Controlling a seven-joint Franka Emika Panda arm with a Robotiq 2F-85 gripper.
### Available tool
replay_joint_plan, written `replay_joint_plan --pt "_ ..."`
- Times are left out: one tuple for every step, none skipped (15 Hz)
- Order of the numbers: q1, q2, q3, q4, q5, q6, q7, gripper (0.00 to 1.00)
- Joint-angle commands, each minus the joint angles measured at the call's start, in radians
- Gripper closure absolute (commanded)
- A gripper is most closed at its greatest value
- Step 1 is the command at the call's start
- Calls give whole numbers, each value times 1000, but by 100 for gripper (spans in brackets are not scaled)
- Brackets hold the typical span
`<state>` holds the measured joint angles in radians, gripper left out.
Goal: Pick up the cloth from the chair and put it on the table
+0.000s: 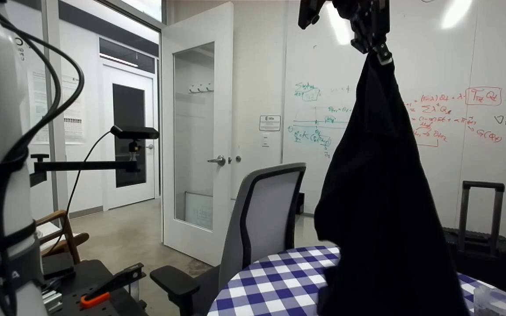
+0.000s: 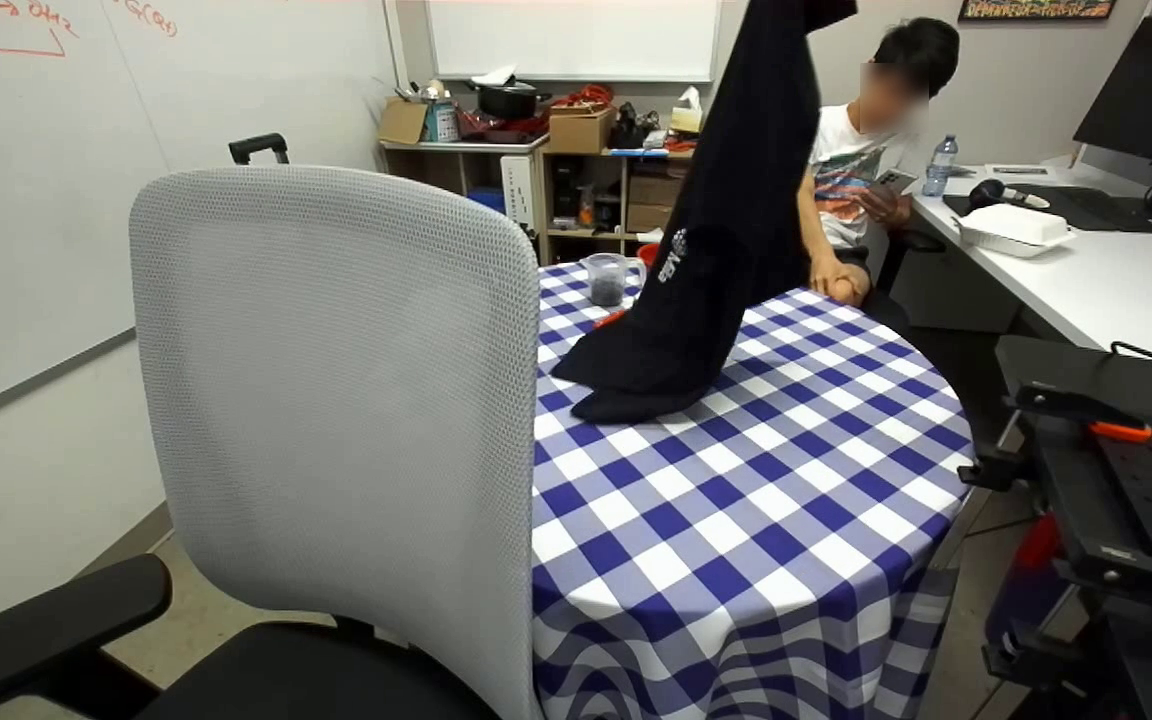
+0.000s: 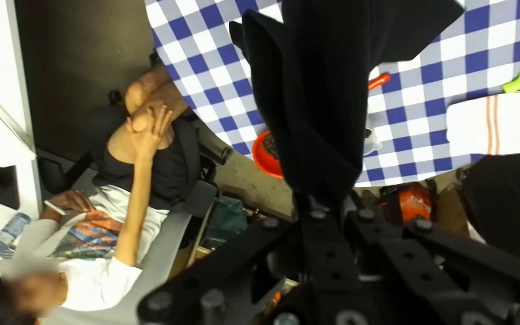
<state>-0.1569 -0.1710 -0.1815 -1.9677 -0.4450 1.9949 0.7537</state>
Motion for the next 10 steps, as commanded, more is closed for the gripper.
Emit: replay_joint_plan --pt "-68 -196 10 -168 -33 -24 1 99" --pt "-88 -233 12 -195 -31 -33 -14 99" --pt "-103 -266 16 -221 -27 -36 -26 99" --pt "-114 -299 20 -243 -22 -43 -44 99" --pt "-121 -331 25 -263 -15 -49 -65 99" --pt "-125 -364 34 -285 -12 -56 -88 99" --pt "-127 -394 43 -307 -12 -59 -111 99" --pt "-123 -424 53 -328 -5 -65 -140 99" --pt "-122 -447 63 -347 -3 -69 -160 99" --pt "-113 -471 73 -365 6 -76 -197 99"
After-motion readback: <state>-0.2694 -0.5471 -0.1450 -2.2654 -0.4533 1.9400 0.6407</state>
